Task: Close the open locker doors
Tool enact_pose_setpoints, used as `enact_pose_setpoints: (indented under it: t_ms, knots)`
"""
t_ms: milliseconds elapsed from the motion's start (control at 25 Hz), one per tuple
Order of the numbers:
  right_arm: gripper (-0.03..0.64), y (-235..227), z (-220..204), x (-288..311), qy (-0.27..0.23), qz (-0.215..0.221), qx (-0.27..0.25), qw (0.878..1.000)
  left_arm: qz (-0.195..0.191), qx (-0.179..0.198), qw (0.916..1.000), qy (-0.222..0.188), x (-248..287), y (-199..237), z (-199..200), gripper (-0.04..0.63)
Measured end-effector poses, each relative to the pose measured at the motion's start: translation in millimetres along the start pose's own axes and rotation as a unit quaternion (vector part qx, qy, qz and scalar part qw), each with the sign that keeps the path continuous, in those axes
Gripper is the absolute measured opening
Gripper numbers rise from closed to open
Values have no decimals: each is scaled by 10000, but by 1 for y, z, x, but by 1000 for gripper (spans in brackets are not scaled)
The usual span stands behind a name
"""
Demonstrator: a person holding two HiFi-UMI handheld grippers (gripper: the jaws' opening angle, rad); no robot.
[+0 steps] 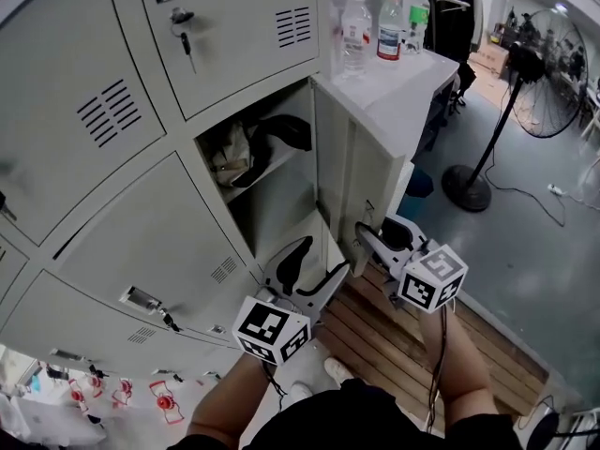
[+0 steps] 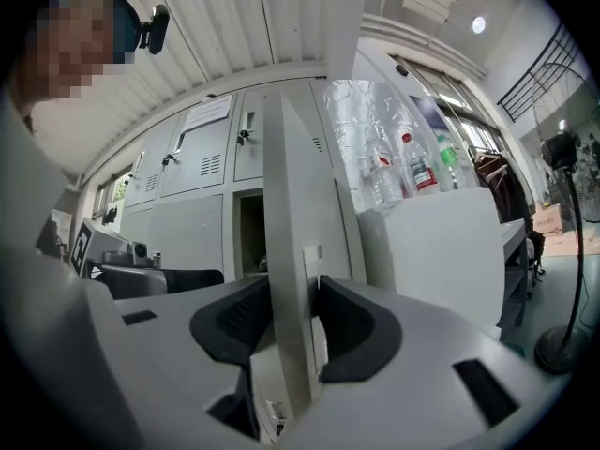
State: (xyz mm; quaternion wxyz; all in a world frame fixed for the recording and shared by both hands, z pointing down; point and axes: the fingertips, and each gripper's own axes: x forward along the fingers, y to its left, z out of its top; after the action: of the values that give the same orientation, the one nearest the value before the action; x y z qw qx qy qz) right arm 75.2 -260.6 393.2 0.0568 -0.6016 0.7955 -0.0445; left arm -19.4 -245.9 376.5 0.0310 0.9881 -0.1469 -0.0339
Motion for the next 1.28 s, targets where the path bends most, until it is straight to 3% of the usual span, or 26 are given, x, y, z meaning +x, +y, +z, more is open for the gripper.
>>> enact_pose_setpoints:
  t_ms: [280, 560, 1280]
  knots:
    - [167, 50, -8, 27, 152, 490, -252, 9984, 340, -30, 9994, -44, -34, 21, 1, 324]
    - [150, 89, -14, 61, 178, 699, -411, 9966, 695, -16, 9976, -63, -70, 43, 3, 322]
    - [126, 133, -22, 139, 255, 1445, -228, 9889, 1759, 104, 9842, -153, -127, 88, 12, 308]
